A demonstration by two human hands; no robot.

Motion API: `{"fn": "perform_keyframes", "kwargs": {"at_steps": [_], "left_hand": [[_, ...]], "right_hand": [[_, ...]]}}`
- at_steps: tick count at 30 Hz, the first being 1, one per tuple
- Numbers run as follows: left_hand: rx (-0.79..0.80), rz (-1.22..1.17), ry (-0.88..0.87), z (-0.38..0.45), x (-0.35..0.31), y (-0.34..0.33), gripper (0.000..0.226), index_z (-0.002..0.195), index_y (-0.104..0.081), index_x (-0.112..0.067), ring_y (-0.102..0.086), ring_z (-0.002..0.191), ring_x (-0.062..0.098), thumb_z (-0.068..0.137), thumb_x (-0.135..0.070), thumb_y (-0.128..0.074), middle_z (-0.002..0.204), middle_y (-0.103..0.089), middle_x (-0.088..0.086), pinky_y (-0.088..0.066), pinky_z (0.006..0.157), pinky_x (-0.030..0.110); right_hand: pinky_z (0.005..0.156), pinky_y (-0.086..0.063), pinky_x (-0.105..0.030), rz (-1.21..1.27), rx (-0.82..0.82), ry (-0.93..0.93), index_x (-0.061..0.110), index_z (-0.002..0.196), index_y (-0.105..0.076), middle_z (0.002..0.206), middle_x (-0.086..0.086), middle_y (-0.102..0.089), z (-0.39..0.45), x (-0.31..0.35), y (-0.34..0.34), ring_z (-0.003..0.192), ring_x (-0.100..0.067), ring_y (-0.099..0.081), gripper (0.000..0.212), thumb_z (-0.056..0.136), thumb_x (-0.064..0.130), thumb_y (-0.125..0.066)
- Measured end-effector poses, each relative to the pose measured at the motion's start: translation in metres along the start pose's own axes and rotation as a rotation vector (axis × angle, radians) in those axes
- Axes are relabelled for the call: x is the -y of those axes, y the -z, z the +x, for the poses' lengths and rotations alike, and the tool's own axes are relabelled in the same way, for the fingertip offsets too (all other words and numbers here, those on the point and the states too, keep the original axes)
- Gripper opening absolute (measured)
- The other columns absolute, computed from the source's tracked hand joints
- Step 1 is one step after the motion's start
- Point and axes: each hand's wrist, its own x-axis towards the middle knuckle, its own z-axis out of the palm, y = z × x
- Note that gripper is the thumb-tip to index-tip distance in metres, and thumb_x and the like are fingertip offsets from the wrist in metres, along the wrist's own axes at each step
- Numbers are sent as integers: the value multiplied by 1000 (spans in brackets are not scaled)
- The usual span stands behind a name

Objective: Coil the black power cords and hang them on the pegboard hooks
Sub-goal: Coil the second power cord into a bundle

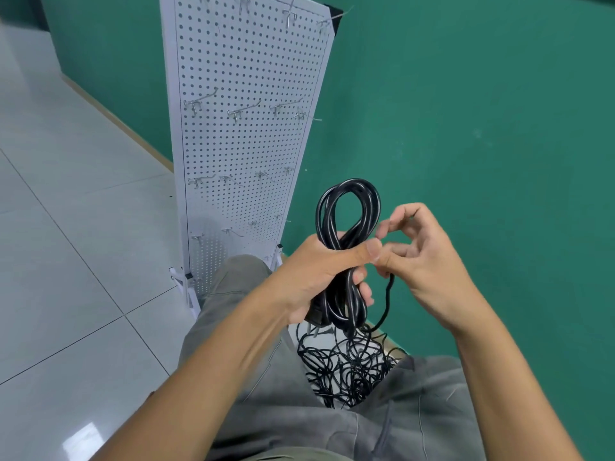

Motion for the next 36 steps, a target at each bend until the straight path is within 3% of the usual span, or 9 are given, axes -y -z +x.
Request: {"fn": "perform_keyframes", "kwargs": {"at_steps": [4, 9, 14, 19, 23, 27, 29, 32, 36], "left_hand": [[10, -2, 7, 4, 2, 7, 30, 68, -58, -15, -58, 52, 18, 90, -10, -76, 57, -47, 1, -56, 65, 36], [-101, -142, 35, 6, -3, 18, 23, 76, -55, -13, -56, 49, 14, 91, -4, -68, 55, -46, -1, -57, 61, 32], [-186, -72, 15, 8, -4, 27, 25, 75, -52, -13, -55, 52, 17, 97, -4, -61, 58, -46, 0, -57, 65, 34], [-178, 164, 14, 9, -3, 37, 29, 72, -54, -13, -63, 59, 24, 98, -9, -63, 65, -51, 6, -58, 75, 46], [-195, 324, 51, 11, 4, 31, 27, 70, -60, -7, -70, 64, 28, 96, -5, -63, 65, -60, 14, -57, 58, 33], [-179, 284, 12, 16, 18, 15, 16, 84, -57, -6, -69, 64, 30, 100, -5, -58, 67, -60, 11, -57, 62, 35], [-165, 288, -43, 17, 21, 12, 10, 92, -59, -3, -70, 67, 30, 101, -7, -58, 70, -63, 11, -58, 65, 36], [-170, 346, -113, 19, 18, 14, 12, 110, -62, 0, -73, 72, 27, 102, -8, -57, 82, -69, 13, -60, 69, 34], [-154, 524, -186, 19, 13, 19, 13, 104, -70, -14, -75, 80, 18, 103, -15, -58, 95, -75, 9, -59, 88, 41]], "right_hand": [[56, -45, -24, -60, -88, -12, 5, 93, -55, 84, -8, -59, -3, -7, -3, 57, -21, -51, 30, 78, 11, -81], [72, -51, -20, -139, -2, -50, 1, 92, -67, 74, -4, -67, -12, -37, 2, 70, -13, -61, 6, 93, 6, -69], [68, -51, -20, -135, -74, -109, 0, 83, -66, 68, -5, -66, -18, -59, 5, 63, -14, -60, 12, 93, 5, -69], [69, -51, -25, 123, -234, -67, 6, 83, -66, 69, -7, -62, -21, -36, 6, 63, -19, -57, 16, 88, 21, -67], [89, -59, -38, 153, -233, 20, 14, 84, -68, 93, -2, -70, -15, -2, -8, 92, -19, -67, 15, 88, 28, -66], [98, -57, -39, 74, -284, 38, 17, 80, -66, 135, 9, -59, -5, 17, -27, 118, -7, -65, 19, 98, 22, -64], [100, -55, -43, 122, -300, 22, 12, 83, -61, 128, 11, -62, -3, 24, -35, 104, 3, -68, 20, 101, 21, -60], [77, -51, -57, 177, -295, -10, 9, 91, -55, 87, 11, -68, 1, 27, -45, 68, 3, -62, 19, 105, 21, -52], [74, -48, -42, 81, -352, -19, 21, 87, -56, 102, -17, -65, 13, 23, -53, 76, -12, -58, 25, 107, 32, -47]]}}
